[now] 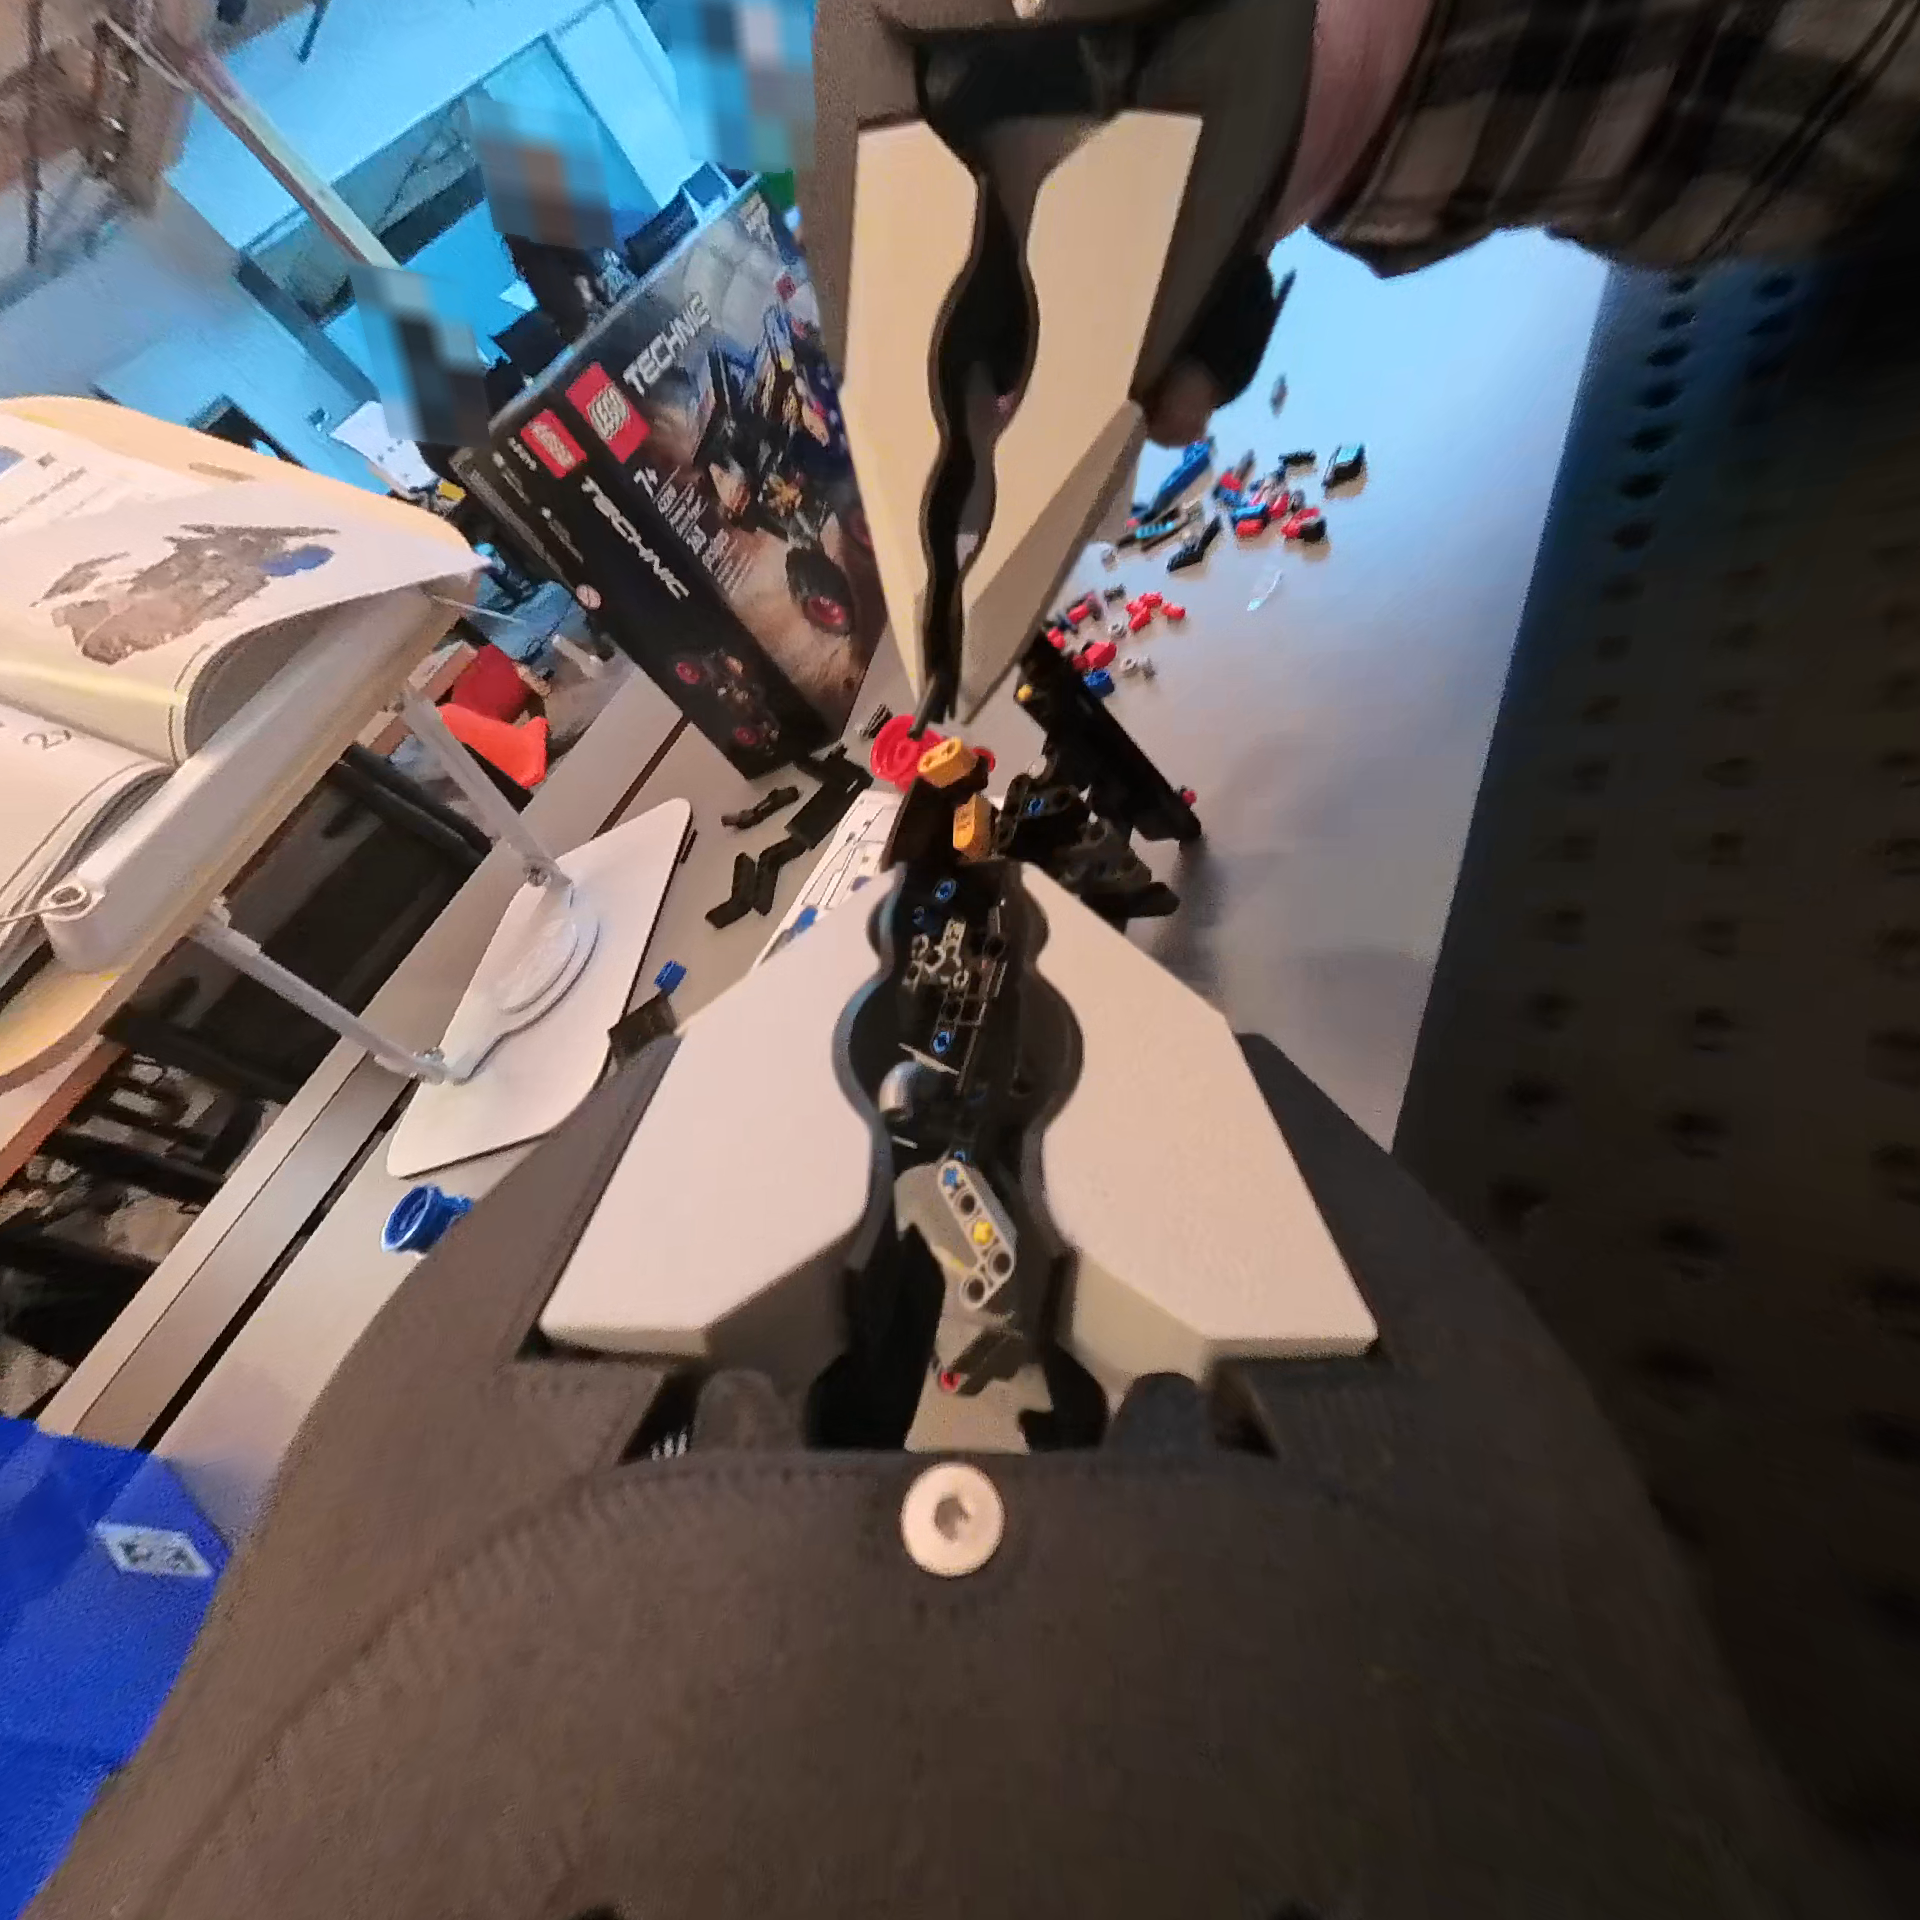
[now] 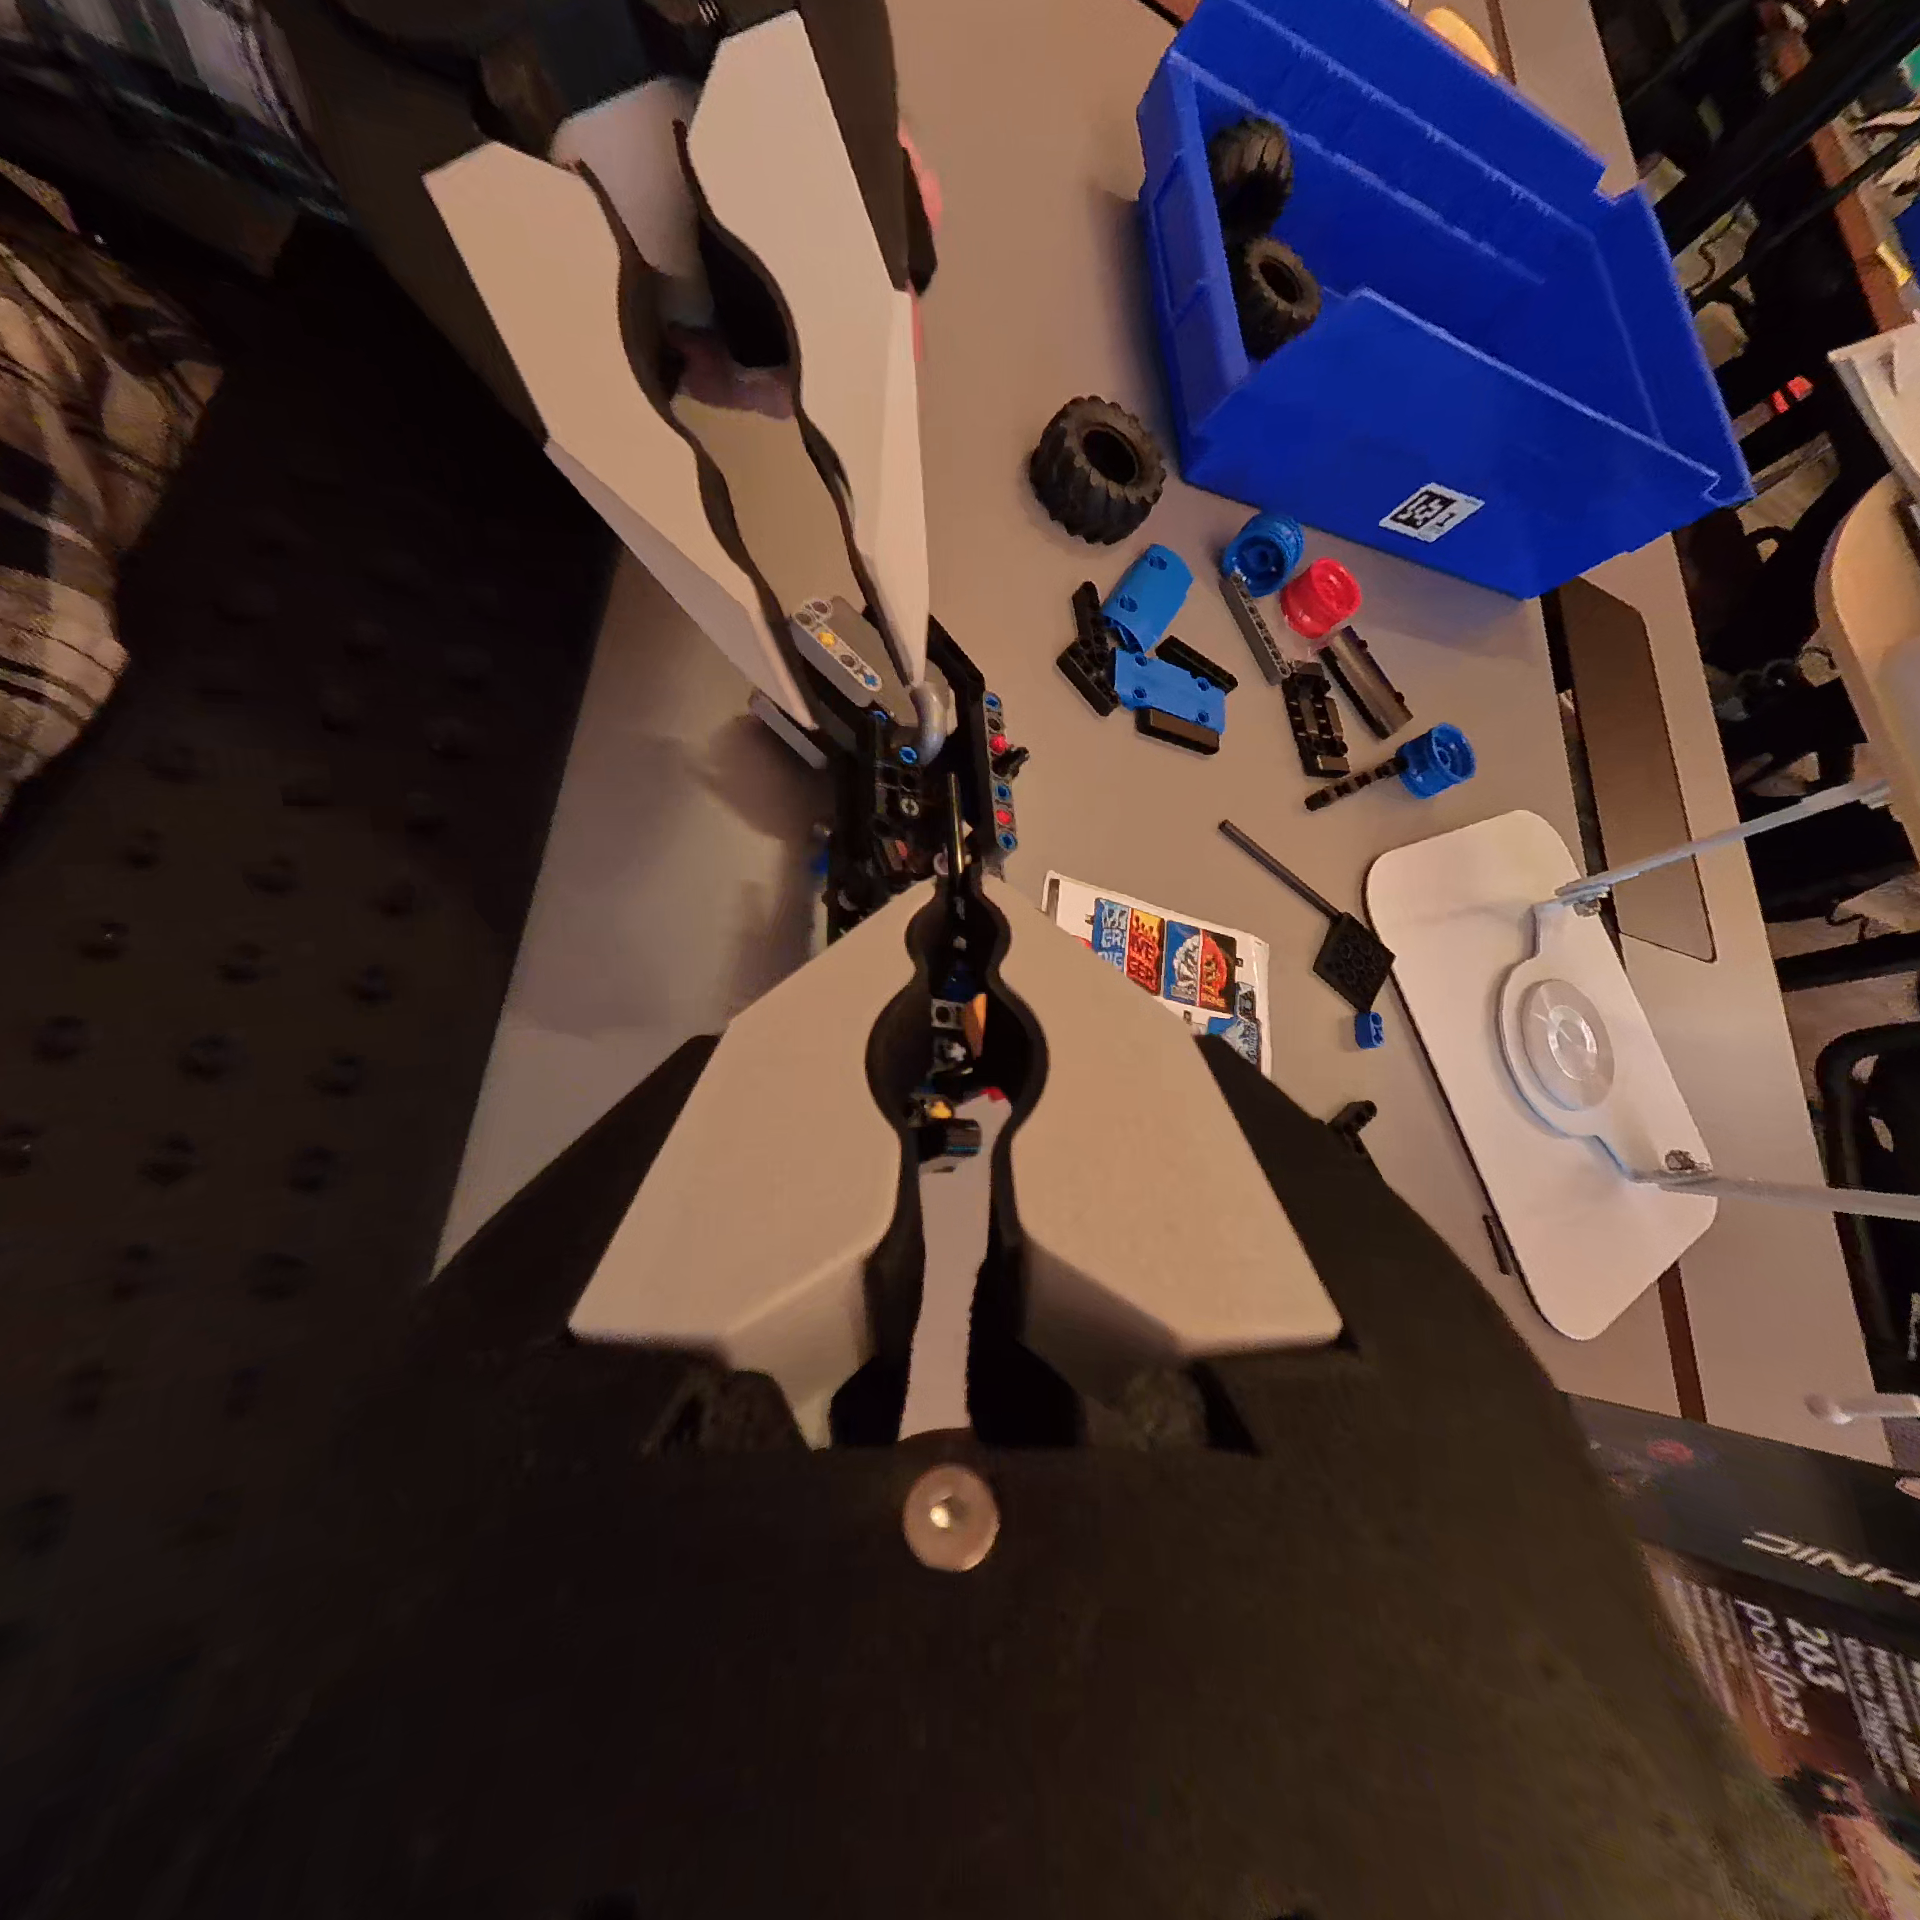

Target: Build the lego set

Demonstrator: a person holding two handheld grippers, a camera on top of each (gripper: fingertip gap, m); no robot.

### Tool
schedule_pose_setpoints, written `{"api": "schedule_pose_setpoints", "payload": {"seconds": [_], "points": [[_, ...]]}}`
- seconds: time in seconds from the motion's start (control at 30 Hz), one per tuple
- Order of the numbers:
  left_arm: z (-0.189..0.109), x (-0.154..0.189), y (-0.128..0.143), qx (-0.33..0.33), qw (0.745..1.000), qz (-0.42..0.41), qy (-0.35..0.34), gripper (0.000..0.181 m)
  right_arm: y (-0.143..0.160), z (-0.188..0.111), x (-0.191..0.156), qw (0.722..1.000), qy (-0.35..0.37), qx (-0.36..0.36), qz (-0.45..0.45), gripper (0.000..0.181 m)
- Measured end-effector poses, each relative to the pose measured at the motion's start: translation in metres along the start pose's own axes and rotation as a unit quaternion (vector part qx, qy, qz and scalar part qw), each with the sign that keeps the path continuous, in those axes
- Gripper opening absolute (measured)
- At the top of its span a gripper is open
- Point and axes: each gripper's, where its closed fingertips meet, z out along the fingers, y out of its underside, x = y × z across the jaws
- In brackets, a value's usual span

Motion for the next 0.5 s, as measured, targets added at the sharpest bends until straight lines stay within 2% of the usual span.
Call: {"api": "schedule_pose_setpoints", "payload": {"seconds": [0.37, 0.5], "points": [[0.012, 0.003, 0.017, -0.058, 0.998, -0.011, 0.01, 0.017, 0.016, 0.021, 0.007, 0.995, -0.062, -0.072, -0.034, 0.0], [0.021, 0.008, 0.027, -0.101, 0.995, 0.007, 0.02, 0.019, 0.015, 0.024, 0.006, 0.992, -0.09, -0.076, -0.037, 0.0]]}}
